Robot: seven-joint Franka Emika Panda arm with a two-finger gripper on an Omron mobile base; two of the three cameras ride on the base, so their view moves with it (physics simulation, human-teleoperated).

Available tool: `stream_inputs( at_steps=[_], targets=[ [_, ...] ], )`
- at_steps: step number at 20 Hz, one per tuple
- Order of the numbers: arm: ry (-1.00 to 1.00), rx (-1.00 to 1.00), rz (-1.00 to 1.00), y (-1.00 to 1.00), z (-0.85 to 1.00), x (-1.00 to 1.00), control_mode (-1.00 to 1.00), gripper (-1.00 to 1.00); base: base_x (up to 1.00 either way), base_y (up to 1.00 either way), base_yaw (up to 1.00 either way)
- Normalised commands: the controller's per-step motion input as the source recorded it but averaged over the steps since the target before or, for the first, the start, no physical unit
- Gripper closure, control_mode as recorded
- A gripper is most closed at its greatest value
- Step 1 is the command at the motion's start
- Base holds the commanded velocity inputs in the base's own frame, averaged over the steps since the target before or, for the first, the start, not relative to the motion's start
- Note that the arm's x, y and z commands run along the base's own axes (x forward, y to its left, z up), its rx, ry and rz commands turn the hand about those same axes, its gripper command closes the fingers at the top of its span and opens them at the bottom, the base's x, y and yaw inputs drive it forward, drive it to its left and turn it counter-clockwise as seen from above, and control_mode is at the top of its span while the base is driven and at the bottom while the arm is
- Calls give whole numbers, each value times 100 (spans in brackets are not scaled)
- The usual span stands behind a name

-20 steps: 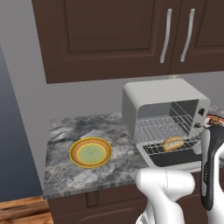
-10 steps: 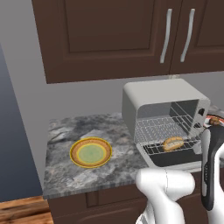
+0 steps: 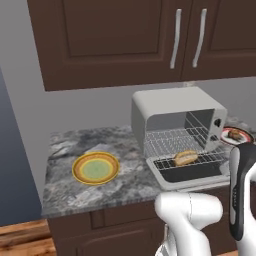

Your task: Open the toaster oven door. Place the hotdog bun on the bottom rack in the toaster oven and place the chicken drumstick on the top rack.

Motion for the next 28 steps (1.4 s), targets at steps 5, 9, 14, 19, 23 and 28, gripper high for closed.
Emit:
stream_inputs(
  at_steps=[5, 9, 14, 19, 23, 28],
  targets=[
    [0, 0, 0, 0, 0, 0, 100, -100, -1, -67, 0],
    [0, 0, 0, 0, 0, 0, 100, -100, 1, -73, 0],
    [0, 0, 0, 0, 0, 0, 100, -100, 20, -62, 0],
    [0, 0, 0, 0, 0, 0, 100, -100, 38, -48, 1],
    [0, 0, 0, 0, 0, 0, 100, -100, 39, -47, 2],
    [0, 0, 0, 0, 0, 0, 100, -100, 31, -54, 0]
  ],
)
